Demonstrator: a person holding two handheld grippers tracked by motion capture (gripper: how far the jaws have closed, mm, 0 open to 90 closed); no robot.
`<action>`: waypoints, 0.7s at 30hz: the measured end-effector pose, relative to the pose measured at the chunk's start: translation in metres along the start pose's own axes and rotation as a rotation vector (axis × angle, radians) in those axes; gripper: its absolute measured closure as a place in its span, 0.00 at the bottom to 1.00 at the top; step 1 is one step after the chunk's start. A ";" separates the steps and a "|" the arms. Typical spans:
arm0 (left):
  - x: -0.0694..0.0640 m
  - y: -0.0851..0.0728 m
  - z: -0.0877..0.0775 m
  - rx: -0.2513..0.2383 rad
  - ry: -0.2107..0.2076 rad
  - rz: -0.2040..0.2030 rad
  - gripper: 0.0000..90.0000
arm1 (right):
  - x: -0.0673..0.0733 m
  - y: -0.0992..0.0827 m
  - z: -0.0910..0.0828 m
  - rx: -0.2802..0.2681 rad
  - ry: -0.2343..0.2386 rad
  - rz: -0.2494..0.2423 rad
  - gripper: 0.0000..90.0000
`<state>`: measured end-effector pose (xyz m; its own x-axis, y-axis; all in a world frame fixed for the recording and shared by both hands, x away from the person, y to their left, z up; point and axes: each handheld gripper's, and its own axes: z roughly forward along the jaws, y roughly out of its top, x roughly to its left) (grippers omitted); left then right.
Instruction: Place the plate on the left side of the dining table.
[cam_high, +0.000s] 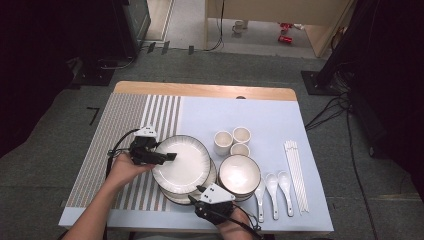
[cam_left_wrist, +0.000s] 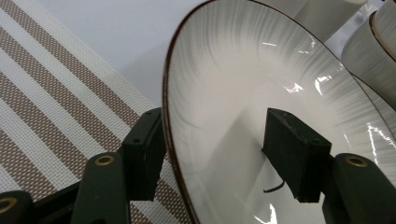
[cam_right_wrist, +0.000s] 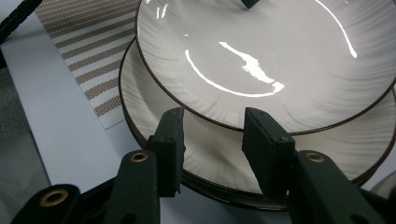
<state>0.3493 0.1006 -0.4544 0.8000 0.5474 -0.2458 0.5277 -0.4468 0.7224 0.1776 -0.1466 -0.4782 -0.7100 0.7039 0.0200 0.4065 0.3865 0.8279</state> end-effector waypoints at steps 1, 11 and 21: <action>0.000 0.000 0.000 0.001 -0.002 0.000 0.45 | 0.000 0.000 0.002 -0.004 -0.001 0.004 0.62; 0.001 0.000 0.005 0.008 -0.032 -0.046 0.43 | 0.002 -0.002 0.014 -0.053 -0.017 0.033 0.58; 0.006 -0.002 0.006 -0.021 -0.056 -0.070 0.40 | 0.003 -0.004 0.023 -0.088 -0.021 0.029 0.58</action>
<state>0.3547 0.1002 -0.4610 0.7762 0.5362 -0.3317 0.5776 -0.3937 0.7151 0.1874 -0.1320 -0.4942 -0.6856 0.7272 0.0338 0.3744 0.3124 0.8731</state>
